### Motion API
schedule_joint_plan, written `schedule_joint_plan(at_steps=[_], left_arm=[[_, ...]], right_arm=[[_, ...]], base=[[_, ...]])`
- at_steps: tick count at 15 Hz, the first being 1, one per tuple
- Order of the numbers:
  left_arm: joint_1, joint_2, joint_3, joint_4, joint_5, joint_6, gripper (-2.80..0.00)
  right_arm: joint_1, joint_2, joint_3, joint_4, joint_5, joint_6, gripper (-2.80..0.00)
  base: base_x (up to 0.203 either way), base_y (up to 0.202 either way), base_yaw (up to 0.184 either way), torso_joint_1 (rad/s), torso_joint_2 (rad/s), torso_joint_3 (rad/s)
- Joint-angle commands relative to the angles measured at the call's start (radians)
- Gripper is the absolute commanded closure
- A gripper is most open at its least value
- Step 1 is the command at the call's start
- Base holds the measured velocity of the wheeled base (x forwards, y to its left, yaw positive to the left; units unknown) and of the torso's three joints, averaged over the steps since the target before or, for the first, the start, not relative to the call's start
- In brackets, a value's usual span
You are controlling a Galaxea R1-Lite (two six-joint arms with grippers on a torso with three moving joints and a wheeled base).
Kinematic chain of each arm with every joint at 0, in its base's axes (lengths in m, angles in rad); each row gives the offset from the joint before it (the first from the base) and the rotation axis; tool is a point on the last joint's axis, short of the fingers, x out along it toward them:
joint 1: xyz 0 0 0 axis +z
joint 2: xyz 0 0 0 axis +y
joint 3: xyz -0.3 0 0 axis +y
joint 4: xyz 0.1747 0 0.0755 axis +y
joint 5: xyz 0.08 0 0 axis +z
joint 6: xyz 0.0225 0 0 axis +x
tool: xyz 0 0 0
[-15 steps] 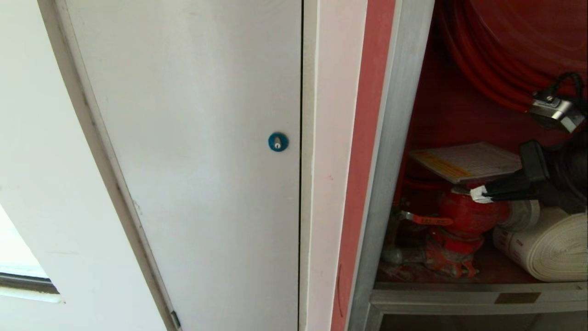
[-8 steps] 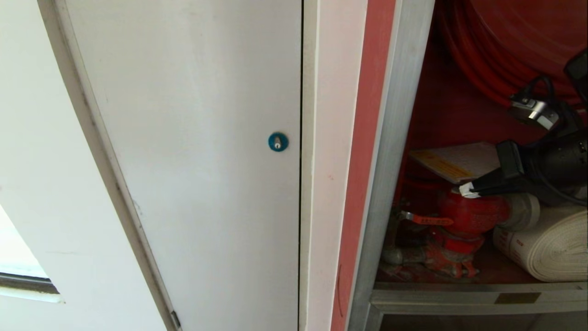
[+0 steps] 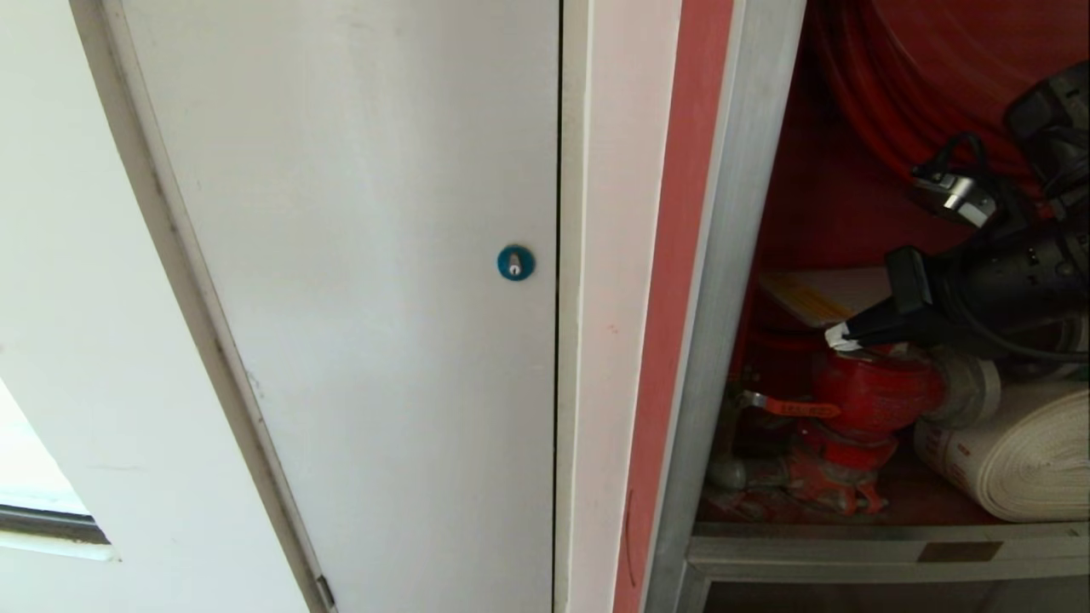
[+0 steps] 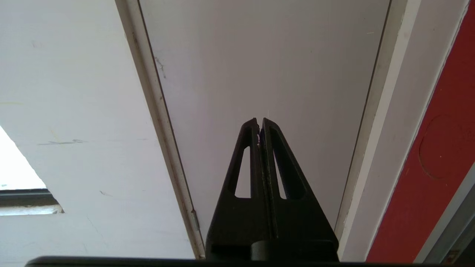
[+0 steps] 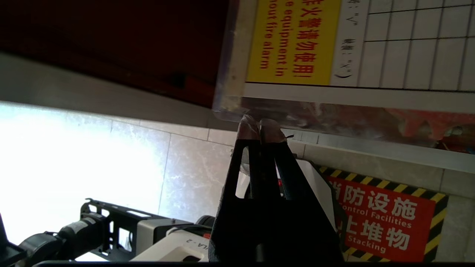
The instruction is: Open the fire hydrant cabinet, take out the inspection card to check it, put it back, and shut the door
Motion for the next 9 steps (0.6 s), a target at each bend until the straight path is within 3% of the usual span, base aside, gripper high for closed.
schedule_joint_plan(at_steps=[1, 9], left_arm=[[0.0, 0.001, 0.028, -0.001, -0.001, 0.001, 0.0], [0.0, 0.001, 0.028, -0.001, -0.001, -0.001, 0.0]], right_arm=[[0.001, 0.032, -0.01, 0.004, -0.008, 0.002, 0.0], [0.001, 0.01, -0.017, 0.004, -0.035, 0.002, 0.0]], base=[[0.0, 0.0, 0.0, 0.0, 0.0, 0.0], [0.0, 0.0, 0.0, 0.0, 0.0, 0.0]])
